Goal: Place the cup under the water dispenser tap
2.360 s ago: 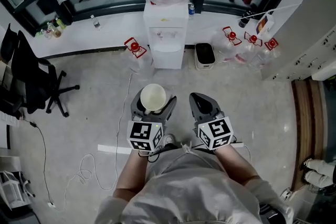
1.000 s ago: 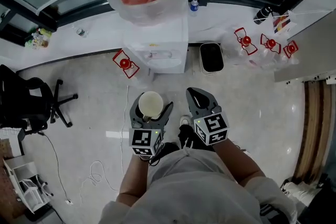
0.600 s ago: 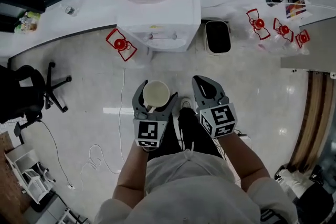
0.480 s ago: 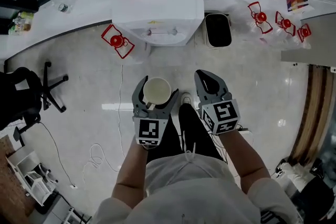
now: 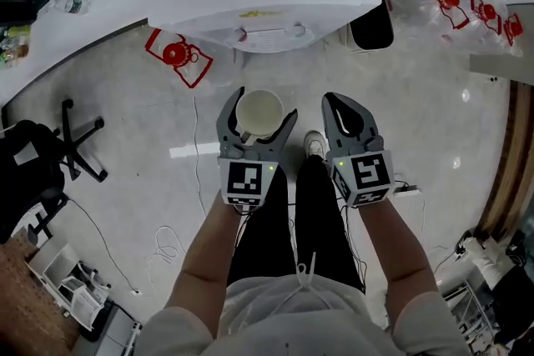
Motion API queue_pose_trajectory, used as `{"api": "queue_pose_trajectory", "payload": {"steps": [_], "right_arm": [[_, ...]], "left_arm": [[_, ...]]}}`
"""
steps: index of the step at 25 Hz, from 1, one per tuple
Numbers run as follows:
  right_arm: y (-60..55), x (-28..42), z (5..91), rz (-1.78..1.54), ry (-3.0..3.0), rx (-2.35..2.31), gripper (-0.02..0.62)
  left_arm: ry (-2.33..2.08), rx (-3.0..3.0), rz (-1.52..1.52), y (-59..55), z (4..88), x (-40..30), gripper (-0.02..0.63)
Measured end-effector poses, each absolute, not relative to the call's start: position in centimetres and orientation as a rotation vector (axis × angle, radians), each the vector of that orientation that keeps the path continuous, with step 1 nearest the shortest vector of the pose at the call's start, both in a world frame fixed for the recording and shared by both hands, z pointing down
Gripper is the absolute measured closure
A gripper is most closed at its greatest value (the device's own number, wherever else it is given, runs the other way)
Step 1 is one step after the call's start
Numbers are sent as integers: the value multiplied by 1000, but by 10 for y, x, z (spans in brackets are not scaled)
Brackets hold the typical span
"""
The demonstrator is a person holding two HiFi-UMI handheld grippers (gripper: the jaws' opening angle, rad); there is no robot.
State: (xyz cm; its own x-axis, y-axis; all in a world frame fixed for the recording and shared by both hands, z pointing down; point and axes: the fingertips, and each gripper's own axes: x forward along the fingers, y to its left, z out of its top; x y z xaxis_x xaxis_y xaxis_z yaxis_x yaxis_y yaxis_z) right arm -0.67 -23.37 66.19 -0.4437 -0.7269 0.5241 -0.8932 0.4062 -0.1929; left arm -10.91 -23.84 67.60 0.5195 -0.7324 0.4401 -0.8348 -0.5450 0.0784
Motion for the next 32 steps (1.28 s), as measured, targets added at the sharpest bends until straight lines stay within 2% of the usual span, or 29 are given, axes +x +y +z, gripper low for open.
{"api": "queue_pose_trajectory", "payload": {"steps": [12, 32], "right_arm": [[-261, -1, 750, 572, -2275, 1447, 566], [-285, 45, 778, 432, -2190, 1443, 566]], "left_arm": [[-1359, 2415, 409, -310, 788, -87, 156], [-1489, 2482, 519, -378, 842, -54, 156]]}}
